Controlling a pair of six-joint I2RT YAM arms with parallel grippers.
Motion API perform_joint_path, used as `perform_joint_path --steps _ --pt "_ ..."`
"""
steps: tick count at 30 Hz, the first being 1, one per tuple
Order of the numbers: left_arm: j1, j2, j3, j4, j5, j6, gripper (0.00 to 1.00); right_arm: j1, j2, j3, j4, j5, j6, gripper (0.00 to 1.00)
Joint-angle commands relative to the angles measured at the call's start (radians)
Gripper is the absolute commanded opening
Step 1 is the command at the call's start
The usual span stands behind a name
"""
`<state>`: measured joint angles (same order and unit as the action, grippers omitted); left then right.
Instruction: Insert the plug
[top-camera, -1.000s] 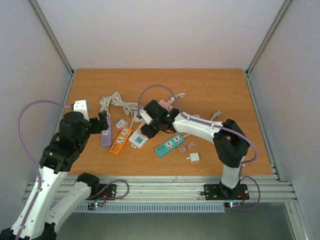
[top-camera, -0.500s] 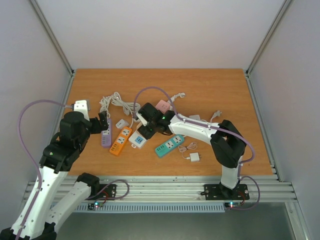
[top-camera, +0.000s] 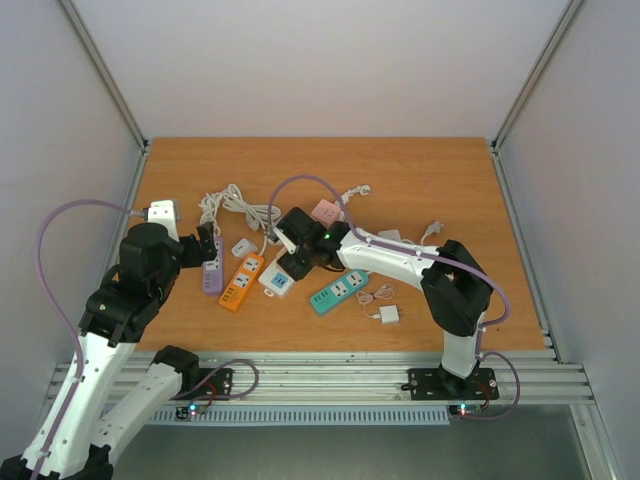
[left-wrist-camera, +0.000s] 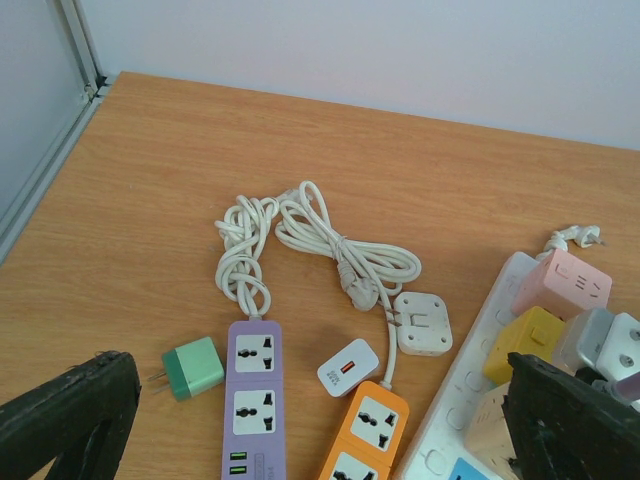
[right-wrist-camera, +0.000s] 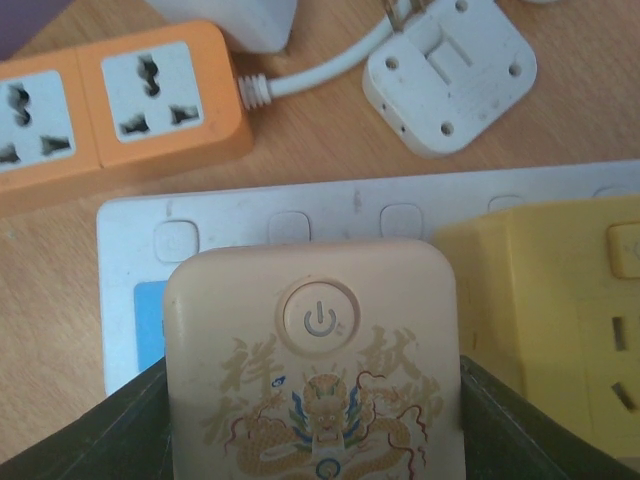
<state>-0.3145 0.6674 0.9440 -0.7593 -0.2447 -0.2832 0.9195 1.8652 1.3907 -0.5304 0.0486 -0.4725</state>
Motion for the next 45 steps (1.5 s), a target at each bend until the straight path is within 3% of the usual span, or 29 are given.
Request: perform_joint_path --steps 1,9,22,33,45 --pt "0.004 0.005 -0.008 0.034 -0.015 0.007 0.99 -0.001 -0.012 -0.002 -0.075 0.066 -0.006 0.38" --pt "0.004 0.009 -0.009 0.034 -0.014 0.009 1.0 -0.001 0.018 0.012 -0.104 -0.093 -0.033 0.4" --pt "0.003 0.011 -0.008 0.033 -0.017 0.01 0.99 -0.028 0.105 0.064 -0.202 0.126 -0.084 0.42" --pt "0.003 0.011 -0.008 0.033 -0.018 0.012 0.99 -0.15 0.09 0.047 -0.176 0.104 -0.057 0.42" --pt "0.003 0.008 -0.008 0.031 -0.015 0.013 0.99 -0.171 0.179 -0.021 -0.163 0.122 -0.043 0.42"
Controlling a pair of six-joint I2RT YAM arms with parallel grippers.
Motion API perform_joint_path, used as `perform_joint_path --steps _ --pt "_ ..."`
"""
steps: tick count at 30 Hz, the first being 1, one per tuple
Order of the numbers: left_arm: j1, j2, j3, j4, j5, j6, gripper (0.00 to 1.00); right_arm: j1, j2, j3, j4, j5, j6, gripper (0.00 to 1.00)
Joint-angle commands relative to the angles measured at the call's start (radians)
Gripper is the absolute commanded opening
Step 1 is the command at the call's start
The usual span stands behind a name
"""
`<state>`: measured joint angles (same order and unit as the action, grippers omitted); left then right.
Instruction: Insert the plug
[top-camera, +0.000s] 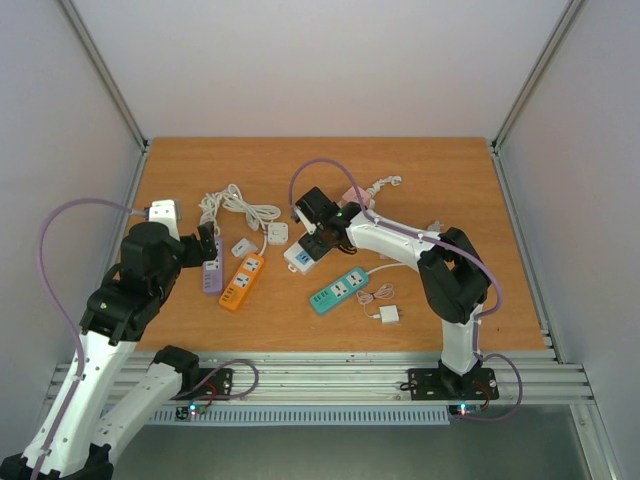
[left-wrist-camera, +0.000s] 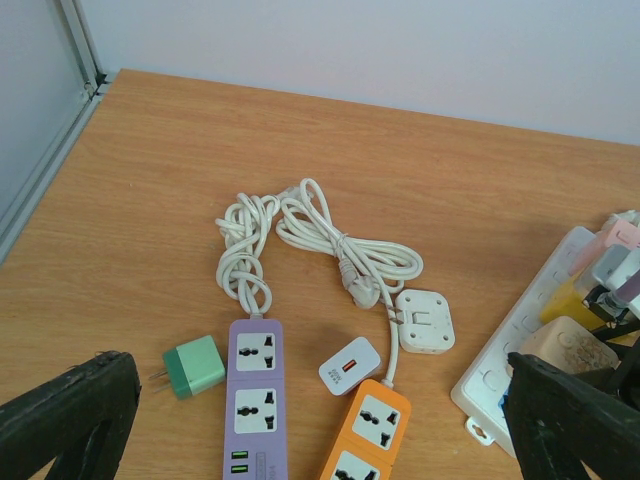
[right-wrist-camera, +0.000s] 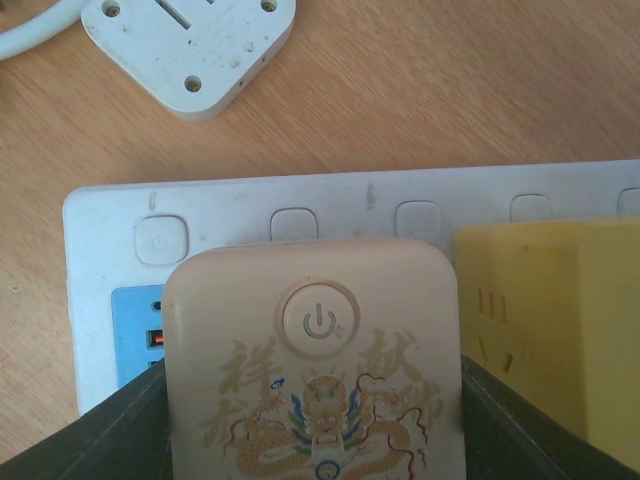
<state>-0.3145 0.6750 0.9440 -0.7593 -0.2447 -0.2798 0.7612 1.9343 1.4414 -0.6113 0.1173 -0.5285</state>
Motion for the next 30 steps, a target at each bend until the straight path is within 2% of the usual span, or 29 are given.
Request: perform_joint_path --steps 1,7,10,17,21,23,26,30 --pt "0.003 -0.001 -0.008 0.033 -0.016 0.01 0.99 -0.013 0.118 -0.073 -0.087 0.058 0.018 0.42" --pt "0.003 0.001 -0.008 0.033 -0.016 0.011 0.99 -0.014 0.16 -0.06 -0.13 0.148 0.077 0.42" --pt "0.004 0.004 -0.007 0.033 -0.015 0.01 0.99 -0.013 0.123 -0.058 -0.121 0.138 0.093 0.47" --pt "0.005 0.004 -0.007 0.032 -0.009 0.007 0.99 -0.006 -0.061 0.044 -0.113 -0.016 0.118 0.78" --pt "0.004 0.007 -0.007 0.032 -0.001 0.006 1.0 -0.007 -0.153 0.076 -0.113 -0.059 0.151 0.91" --pt "0.004 0.011 -0.007 0.034 0.007 0.007 0.99 -0.007 -0.204 0.057 -0.104 -0.062 0.172 0.93" --pt "0.003 0.018 -0.004 0.032 0.02 0.006 0.99 -0.008 -0.294 -0.018 -0.06 0.006 0.216 0.94" --pt "0.004 0.015 -0.004 0.039 0.042 0.001 0.99 -0.037 -0.413 -0.139 -0.018 0.217 0.311 0.94"
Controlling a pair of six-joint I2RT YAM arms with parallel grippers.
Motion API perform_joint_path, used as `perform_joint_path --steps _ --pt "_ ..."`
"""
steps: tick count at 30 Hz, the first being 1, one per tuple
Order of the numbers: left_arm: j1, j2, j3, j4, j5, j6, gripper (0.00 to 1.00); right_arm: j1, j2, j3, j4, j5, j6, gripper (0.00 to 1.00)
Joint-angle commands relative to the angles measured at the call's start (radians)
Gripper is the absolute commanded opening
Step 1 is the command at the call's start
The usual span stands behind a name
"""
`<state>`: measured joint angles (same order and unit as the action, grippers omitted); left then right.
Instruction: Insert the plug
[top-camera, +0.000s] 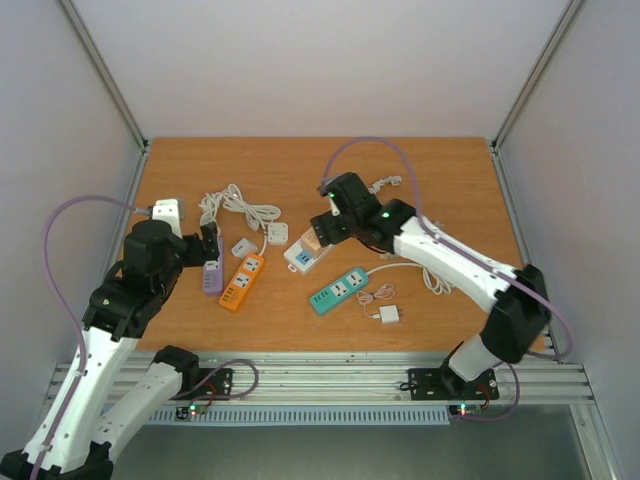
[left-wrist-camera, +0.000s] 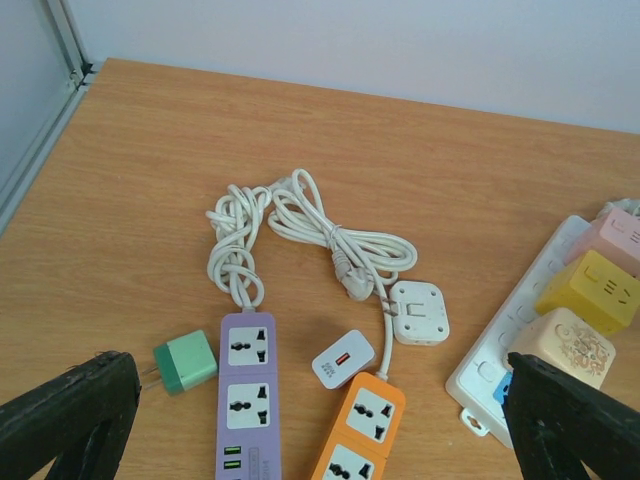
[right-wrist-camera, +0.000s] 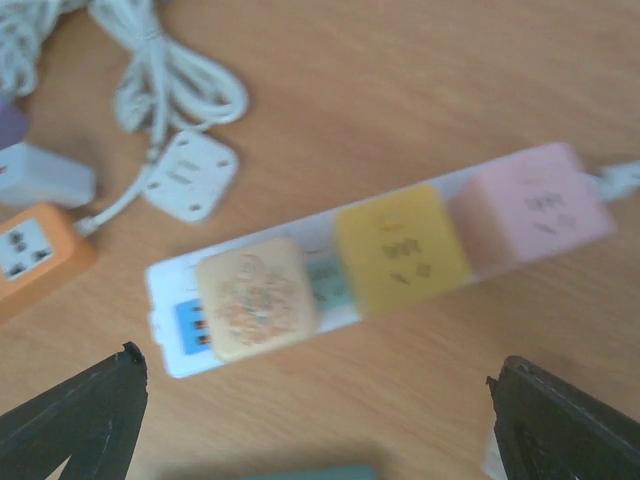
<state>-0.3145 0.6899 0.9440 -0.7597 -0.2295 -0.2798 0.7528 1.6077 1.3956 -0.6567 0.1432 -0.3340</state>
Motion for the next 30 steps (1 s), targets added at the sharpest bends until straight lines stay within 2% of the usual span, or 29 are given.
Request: perform_joint_path --steps 1,5,9,18,22,30 --pt "0.004 0.0 -0.005 0.043 0.036 -0.002 0.99 -0.047 -0.103 -0.116 0.02 0.221 0.15 0.94" --pt "0.003 0.002 -0.004 0.056 0.098 -0.005 0.99 -0.181 -0.126 -0.19 -0.032 0.254 0.298 0.95" --pt "0.004 0.001 -0.007 0.067 0.137 -0.002 0.99 -0.309 -0.088 -0.247 -0.039 0.156 0.393 0.96" --pt "0.005 0.008 -0.01 0.07 0.137 0.007 0.99 -0.353 0.082 -0.204 -0.049 0.116 0.298 0.96" --pt "0.004 0.011 -0.009 0.069 0.133 0.008 0.99 -0.359 0.135 -0.192 -0.046 0.085 0.297 0.91" --pt "0.004 0.016 -0.009 0.07 0.132 0.01 0.99 -0.359 0.193 -0.173 -0.042 0.032 0.258 0.69"
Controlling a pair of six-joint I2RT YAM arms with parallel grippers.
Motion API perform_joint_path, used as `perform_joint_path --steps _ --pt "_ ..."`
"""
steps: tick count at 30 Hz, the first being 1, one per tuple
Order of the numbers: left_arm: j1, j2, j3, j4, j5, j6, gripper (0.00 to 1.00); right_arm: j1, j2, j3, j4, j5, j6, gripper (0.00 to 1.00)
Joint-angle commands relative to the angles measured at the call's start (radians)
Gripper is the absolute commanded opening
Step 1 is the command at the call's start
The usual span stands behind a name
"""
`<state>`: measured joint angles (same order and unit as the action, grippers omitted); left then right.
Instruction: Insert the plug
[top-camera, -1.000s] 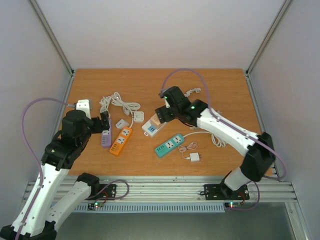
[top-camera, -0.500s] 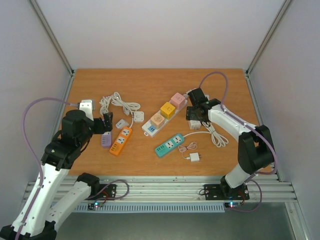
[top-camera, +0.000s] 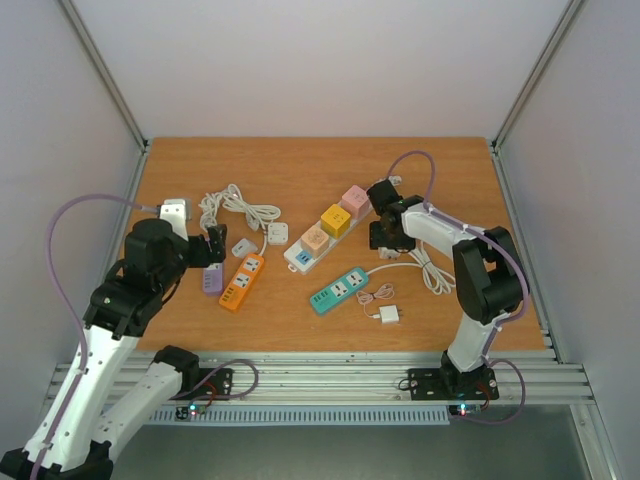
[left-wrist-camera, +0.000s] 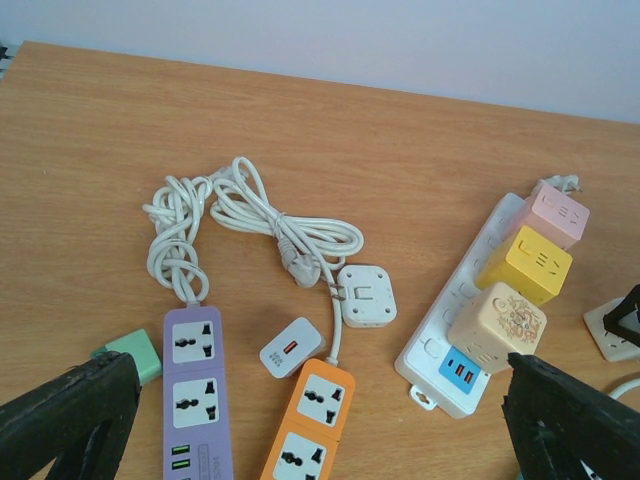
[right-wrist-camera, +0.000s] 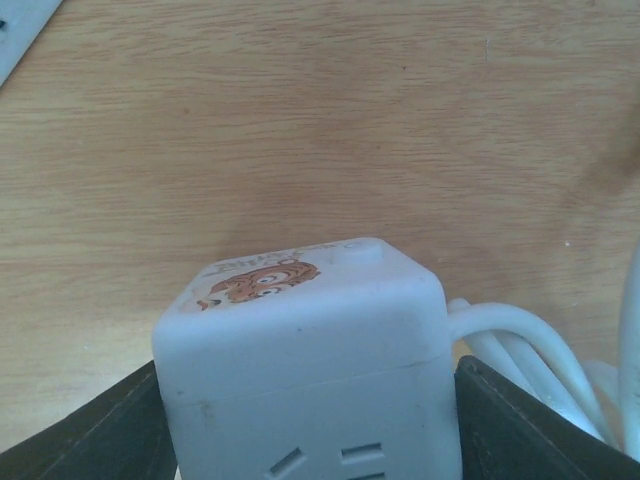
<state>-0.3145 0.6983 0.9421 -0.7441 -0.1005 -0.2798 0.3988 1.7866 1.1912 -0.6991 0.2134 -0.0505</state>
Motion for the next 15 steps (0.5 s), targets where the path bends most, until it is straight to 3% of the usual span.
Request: perform_joint_path --steps 1,6,15 --pt "0.004 0.009 -0.006 0.055 0.003 0.01 0.99 -0.005 0.015 0.033 0.0 -0.04 -0.029 0.66" --pt "0.003 0.011 -0.006 0.055 0.007 0.01 0.99 -0.001 -0.038 0.018 0.018 -0.03 -0.03 0.54" --pt "0.004 0.03 -0.01 0.09 0.154 0.022 0.99 0.022 -0.268 -0.058 0.143 -0.19 -0.072 0.54"
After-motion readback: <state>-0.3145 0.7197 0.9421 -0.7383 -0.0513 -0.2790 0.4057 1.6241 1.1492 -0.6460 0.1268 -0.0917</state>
